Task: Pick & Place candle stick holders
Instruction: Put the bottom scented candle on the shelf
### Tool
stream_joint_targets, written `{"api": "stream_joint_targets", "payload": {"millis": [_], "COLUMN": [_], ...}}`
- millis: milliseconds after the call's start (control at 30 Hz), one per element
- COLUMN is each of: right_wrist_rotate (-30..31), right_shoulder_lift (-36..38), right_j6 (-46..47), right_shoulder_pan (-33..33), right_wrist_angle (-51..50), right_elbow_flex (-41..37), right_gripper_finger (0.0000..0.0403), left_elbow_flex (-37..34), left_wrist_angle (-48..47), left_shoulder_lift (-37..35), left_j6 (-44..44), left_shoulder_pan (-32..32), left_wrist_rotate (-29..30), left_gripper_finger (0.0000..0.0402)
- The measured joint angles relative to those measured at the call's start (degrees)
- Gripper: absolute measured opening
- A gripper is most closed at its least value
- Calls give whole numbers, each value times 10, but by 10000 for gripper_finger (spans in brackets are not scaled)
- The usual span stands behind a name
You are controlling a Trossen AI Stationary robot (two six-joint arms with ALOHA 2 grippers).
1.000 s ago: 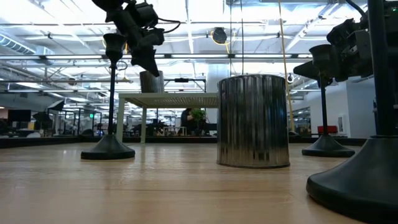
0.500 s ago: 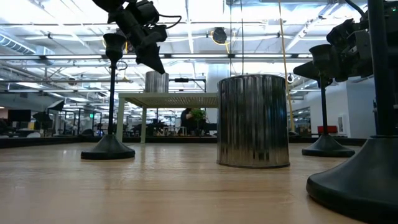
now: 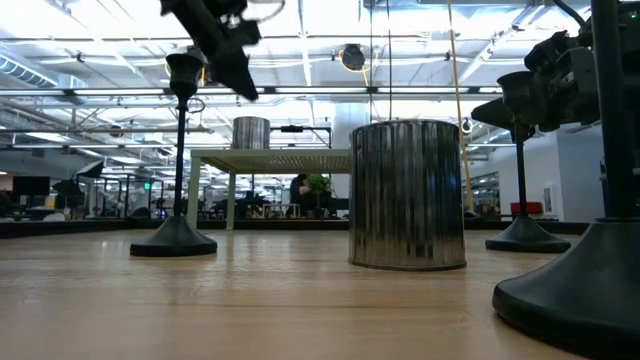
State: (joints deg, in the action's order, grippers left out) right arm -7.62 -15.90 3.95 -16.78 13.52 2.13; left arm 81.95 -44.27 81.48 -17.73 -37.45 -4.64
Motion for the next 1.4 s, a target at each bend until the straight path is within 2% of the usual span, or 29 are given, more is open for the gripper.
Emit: {"api": "stream_joint_targets", "payload": {"millis": [133,300,500,700,867,1033,1200,1400], "right_wrist_rotate": [-13,-101,-104,-103,-103,-102,-102,-102], "right_shoulder_lift": [-5,-31,-83,-126,-148,-160,-163,-163], "right_j6": [10,11,12,8,7,7,6,-6], "right_shoulder_pan": [0,2,19,21,21,21,21,21], "right_wrist_angle": [16,100,195,215,218,219,222,247], "right_elbow_flex": [0,0,0,0,0,0,0,0], "right_gripper_finger": [81,105,102,98,97,97,97,97], "left_elbow_flex": [0,0,-15,-92,-190,-298,-371,-387], "left_wrist_angle": [-29,-119,-208,-224,-156,4,109,110], "left_shoulder_lift": [-60,-117,-134,-137,-135,-131,-117,-102], "left_j6": [37,109,238,332,433,535,614,659], "left_shoulder_pan": [41,135,309,492,617,702,748,770], "left_wrist_rotate": [-3,-38,-11,72,77,43,40,37], "left_gripper_finger": [122,122,122,122,122,122,122,122]}}
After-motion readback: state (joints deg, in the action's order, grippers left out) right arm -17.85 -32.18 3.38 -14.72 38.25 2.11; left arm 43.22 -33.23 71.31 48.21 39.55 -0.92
